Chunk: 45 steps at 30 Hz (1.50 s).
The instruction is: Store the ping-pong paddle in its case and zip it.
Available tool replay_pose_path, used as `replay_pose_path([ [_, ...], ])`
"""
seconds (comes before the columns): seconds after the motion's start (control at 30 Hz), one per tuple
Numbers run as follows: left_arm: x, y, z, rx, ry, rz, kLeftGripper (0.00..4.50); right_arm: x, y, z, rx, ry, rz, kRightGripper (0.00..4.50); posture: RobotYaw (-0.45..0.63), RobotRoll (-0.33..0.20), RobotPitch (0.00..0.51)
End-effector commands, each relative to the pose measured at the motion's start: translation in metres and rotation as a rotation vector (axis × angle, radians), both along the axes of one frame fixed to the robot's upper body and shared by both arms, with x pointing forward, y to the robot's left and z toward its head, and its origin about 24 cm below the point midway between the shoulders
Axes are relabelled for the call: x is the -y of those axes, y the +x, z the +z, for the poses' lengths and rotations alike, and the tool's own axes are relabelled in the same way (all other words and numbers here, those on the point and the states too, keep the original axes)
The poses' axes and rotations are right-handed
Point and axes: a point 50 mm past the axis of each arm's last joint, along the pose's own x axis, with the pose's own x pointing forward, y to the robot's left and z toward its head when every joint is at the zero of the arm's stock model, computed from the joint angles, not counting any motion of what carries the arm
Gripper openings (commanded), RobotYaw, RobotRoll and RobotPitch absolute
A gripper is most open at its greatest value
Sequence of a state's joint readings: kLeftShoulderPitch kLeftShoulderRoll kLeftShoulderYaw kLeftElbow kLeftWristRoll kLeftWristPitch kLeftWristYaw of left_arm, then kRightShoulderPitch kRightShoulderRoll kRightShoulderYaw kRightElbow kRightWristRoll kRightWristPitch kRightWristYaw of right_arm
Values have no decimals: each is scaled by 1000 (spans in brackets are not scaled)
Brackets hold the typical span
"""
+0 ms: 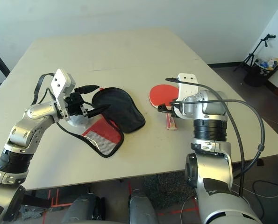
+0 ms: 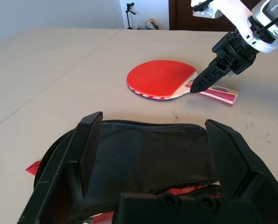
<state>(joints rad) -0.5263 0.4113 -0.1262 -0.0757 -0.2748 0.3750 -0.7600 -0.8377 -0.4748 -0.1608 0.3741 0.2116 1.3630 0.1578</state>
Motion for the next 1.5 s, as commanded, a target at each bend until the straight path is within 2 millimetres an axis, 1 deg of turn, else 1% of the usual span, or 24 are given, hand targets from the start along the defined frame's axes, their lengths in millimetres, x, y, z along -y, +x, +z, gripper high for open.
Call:
replay_pose_path([
  [0.03, 0, -2, -3, -4, 13, 1, 4500, 0, 1, -13, -33, -21, 10, 4489, -48, 0, 34],
  [0.2, 0, -3, -4, -4, 17, 3, 4500, 3, 2, -25, -60, -32, 6, 4489, -45, 0, 35],
  [0.3, 0, -2, -3, -3, 19, 4, 4500, 4, 2, -28, -65, -41, 4, 3993, -46, 0, 35],
  [0.6, -1, -1, -4, -5, 24, 2, 4500, 3, 1, -27, -41, -66, 16, 1214, -52, 0, 34],
  [0.63, -1, -1, -4, -5, 25, 2, 4500, 3, 1, -27, -37, -69, 18, 1141, -52, 0, 34],
  [0.73, 0, -1, -5, -7, 26, 1, 4500, 3, 1, -24, -5, -95, 24, 1141, -52, 0, 34],
  [0.8, 0, -1, -5, -8, 26, 0, 4500, 2, 2, -18, 57, -132, 37, 1141, -52, 0, 34],
  [0.93, 0, -1, -7, -11, 28, 0, 4500, -7, 3, -6, 150, -133, 83, 1141, -56, 0, 32],
  [1.13, 0, -2, -9, -14, 29, 1, 4500, -35, 0, 9, 254, -126, 197, 1141, -48, 0, 28],
  [1.23, -1, -2, -9, -15, 30, 5, 4500, -56, -4, 14, 276, -108, 270, 1141, -43, 0, 27],
  [1.5, -2, -3, -9, -15, 35, 14, 4500, -100, -10, 11, 274, -66, 408, 1141, -25, 0, 32],
])
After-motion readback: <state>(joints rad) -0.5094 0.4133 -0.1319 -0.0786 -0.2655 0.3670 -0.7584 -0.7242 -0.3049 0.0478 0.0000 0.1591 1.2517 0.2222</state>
